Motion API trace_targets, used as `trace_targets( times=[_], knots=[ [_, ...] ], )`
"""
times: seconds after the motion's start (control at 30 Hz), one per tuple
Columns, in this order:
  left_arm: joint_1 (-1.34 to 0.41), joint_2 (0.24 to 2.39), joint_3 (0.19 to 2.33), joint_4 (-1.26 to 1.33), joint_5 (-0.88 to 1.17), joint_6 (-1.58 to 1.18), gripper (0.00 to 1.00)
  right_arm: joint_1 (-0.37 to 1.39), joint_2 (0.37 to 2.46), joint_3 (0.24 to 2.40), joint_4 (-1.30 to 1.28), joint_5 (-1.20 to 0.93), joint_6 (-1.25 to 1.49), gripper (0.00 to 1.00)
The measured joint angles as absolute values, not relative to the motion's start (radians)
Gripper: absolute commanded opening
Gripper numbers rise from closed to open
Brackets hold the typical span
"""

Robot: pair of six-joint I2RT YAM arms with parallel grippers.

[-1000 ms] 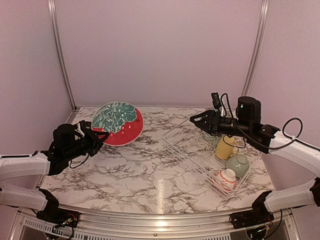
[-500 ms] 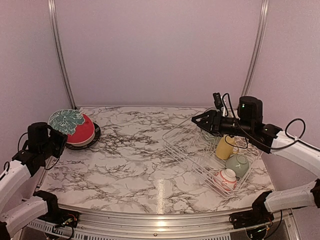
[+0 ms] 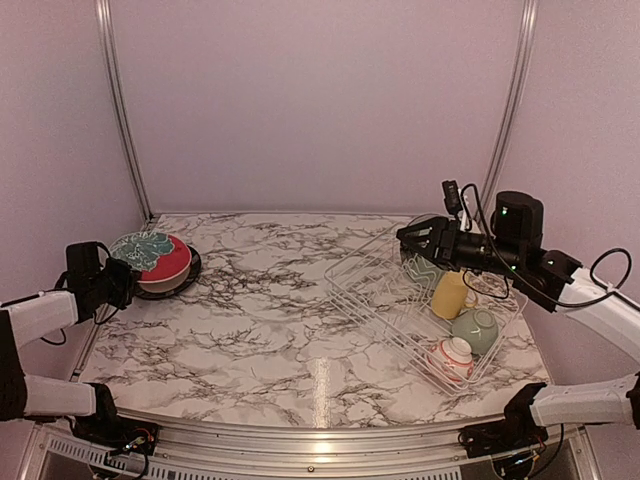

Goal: Unload the mixed dishes from the dish rack
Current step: Place the plate on the plate.

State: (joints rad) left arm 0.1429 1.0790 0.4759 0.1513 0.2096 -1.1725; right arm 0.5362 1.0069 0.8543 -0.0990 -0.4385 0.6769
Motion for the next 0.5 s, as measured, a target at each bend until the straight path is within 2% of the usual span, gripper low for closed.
trace_targets(
  times=[0.2,0.5],
  knots=[
    [0.146,1.252,0.483,0.249,0.280,-1.178,0.00,0.528,0.994,0.854,-0.126,-0.427,0.675,0.63],
    [0.157,1.343,0.503,0.345,0.287,-1.185,0.00,0.520,0.979,0.854,-0.137,-0.416,0.672,0.63]
  ],
)
